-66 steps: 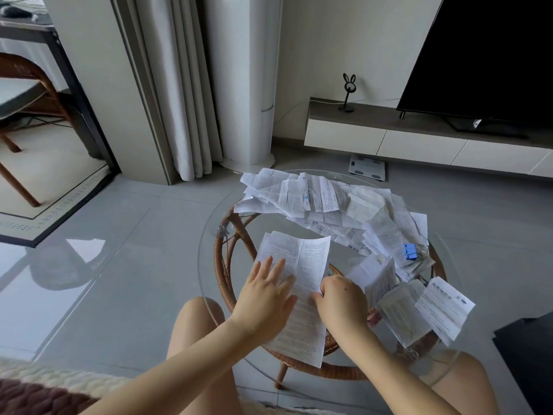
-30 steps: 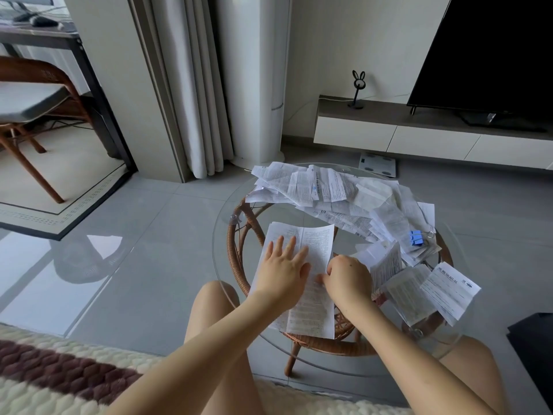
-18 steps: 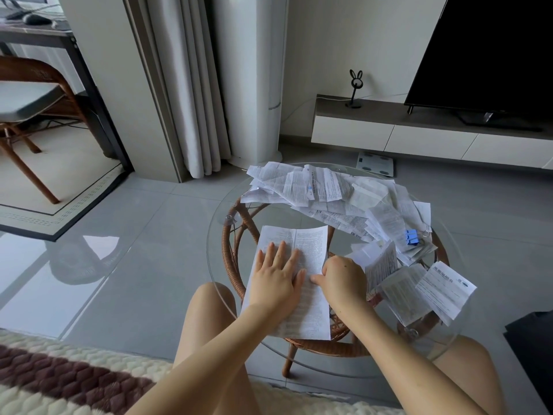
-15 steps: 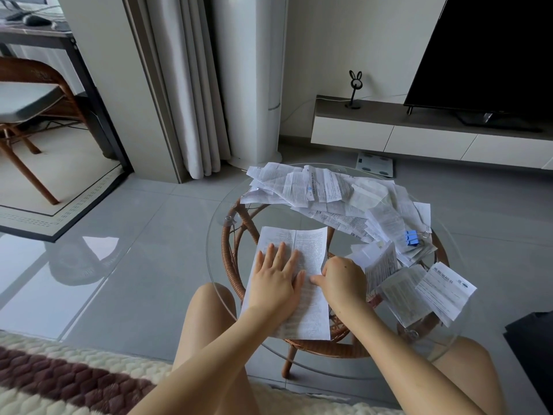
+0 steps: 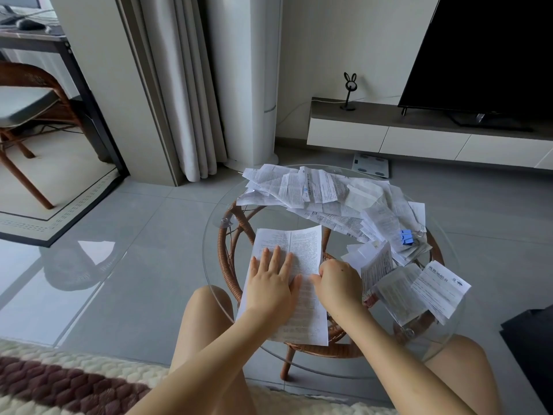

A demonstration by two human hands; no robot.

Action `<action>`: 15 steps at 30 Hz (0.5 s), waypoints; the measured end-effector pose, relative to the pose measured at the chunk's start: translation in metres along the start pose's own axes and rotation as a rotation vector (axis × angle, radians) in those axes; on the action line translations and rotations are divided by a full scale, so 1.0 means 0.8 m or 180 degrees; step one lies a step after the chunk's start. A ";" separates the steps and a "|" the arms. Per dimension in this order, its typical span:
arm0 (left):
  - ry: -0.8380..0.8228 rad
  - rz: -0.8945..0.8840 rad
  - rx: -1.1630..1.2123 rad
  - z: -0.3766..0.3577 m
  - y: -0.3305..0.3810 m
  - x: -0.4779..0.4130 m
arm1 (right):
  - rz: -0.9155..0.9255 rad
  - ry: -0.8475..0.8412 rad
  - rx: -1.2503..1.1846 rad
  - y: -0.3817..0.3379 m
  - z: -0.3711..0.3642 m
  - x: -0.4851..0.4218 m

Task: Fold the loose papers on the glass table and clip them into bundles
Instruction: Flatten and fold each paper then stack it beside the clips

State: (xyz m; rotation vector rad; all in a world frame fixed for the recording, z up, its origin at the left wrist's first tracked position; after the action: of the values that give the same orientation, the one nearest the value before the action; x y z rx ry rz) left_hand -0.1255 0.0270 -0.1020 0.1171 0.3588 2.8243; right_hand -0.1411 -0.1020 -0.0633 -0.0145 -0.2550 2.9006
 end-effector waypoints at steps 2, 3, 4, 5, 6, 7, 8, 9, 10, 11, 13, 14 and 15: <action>0.0050 -0.0009 0.0002 -0.003 0.000 0.002 | -0.0011 0.0022 -0.0046 0.001 -0.001 0.001; 0.0076 -0.0013 0.0013 -0.003 0.000 0.003 | -0.0024 0.0031 -0.0053 0.001 0.000 0.002; 0.0114 -0.0012 0.0035 -0.003 0.000 0.005 | -0.0024 0.0048 -0.0043 0.000 0.000 0.002; 0.0146 -0.0009 0.0068 -0.003 0.000 0.006 | -0.0017 0.0071 -0.0017 -0.001 0.000 0.002; 0.0174 -0.0008 0.0099 -0.002 0.001 0.007 | 0.0006 0.0089 0.0008 -0.003 0.000 0.002; 0.0182 -0.0002 0.0133 -0.001 0.001 0.008 | 0.0035 0.0112 0.0045 -0.004 0.000 0.001; 0.0189 0.0004 0.0154 -0.002 0.001 0.008 | 0.0050 0.0129 0.0053 -0.006 -0.001 0.001; 0.0193 0.0010 0.0162 -0.001 0.001 0.008 | 0.0054 0.0152 0.0033 -0.006 -0.001 0.001; 0.0192 0.0009 0.0160 -0.001 0.001 0.009 | 0.0054 0.0164 -0.0030 -0.007 -0.002 0.001; 0.0191 0.0007 0.0166 -0.001 0.001 0.009 | 0.0045 0.0175 -0.0127 -0.006 -0.003 0.001; 0.0227 -0.0004 0.0200 -0.002 0.000 0.010 | -0.0016 0.0226 -0.0503 -0.005 -0.007 0.004; 0.0251 -0.0010 0.0214 -0.003 0.000 0.010 | -0.0074 0.0291 -0.0720 -0.004 -0.008 0.005; 0.0268 -0.0012 0.0218 -0.004 0.000 0.010 | -0.0158 0.0353 -0.0897 -0.004 -0.008 0.004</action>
State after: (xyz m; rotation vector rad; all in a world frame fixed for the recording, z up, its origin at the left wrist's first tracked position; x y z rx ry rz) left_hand -0.1334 0.0289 -0.1046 0.0120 0.4740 2.8199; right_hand -0.1436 -0.0968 -0.0692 -0.2123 -0.6312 2.7781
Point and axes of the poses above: each hand's wrist, its own x-axis away from the middle knuckle, its own z-axis out of the back of the hand, y = z × x, the point moved 1 cm from there along -x, towards the middle knuckle, and after that the axes turned 3 degrees about x, right-handed, at the moved point
